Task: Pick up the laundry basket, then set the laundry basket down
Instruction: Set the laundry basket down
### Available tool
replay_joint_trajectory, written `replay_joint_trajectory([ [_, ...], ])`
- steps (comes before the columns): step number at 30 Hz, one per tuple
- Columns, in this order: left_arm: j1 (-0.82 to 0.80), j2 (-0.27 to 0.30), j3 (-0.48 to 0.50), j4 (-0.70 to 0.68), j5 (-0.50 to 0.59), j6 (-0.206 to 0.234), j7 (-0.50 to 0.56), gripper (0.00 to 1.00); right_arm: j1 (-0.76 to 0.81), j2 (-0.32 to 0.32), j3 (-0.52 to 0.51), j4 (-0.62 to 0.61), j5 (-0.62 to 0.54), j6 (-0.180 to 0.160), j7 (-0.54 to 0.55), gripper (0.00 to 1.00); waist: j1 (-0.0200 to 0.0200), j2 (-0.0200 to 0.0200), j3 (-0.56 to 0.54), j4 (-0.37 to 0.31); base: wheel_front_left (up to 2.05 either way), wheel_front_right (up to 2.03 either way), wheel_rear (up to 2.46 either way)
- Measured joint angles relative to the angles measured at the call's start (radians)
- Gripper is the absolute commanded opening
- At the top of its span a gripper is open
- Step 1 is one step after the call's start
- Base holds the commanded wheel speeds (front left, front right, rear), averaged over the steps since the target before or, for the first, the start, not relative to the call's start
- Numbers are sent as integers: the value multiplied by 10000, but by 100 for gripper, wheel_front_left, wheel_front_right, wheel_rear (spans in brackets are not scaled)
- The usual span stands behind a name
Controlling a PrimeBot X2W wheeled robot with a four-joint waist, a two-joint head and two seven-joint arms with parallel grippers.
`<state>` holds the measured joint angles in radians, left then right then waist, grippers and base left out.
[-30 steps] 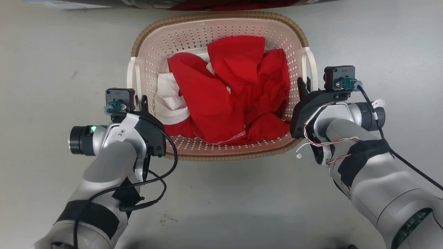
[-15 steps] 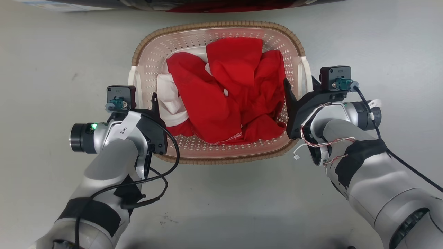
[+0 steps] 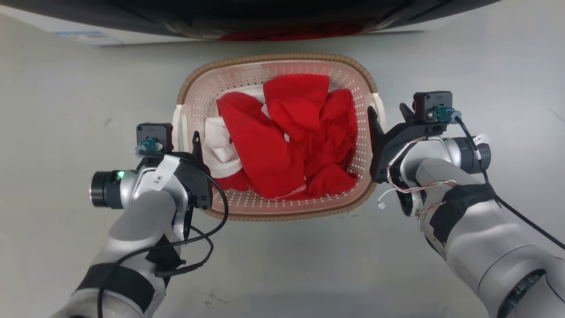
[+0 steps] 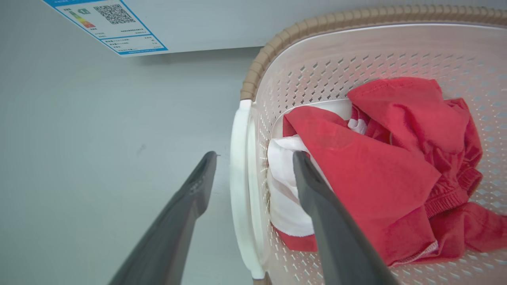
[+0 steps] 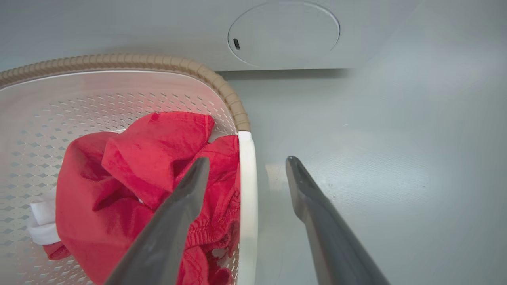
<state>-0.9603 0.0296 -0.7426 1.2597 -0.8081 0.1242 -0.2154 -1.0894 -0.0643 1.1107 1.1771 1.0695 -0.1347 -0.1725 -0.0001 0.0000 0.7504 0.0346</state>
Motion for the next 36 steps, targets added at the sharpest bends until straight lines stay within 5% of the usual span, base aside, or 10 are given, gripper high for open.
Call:
replay_joint_trajectory([
  [10, 621, 0, 12, 13, -31, -117, -213, 100, 486, 12, 48, 86, 56, 54, -326, 100, 0, 0, -1245, -22, 0, 0, 0],
  [19, 1829, 140, 328, -608, -59, -286, -341, 100, 1577, 29, -259, 127, 226, 600, -765, 100, -1, -1, -3263, -106, 0, 0, 0],
  [36, 4651, 514, 1262, -3018, 418, -136, -341, 100, 3818, -29, -1220, -986, -63, 594, -767, 100, -1, -2, -5652, -168, 0, 0, 0],
])
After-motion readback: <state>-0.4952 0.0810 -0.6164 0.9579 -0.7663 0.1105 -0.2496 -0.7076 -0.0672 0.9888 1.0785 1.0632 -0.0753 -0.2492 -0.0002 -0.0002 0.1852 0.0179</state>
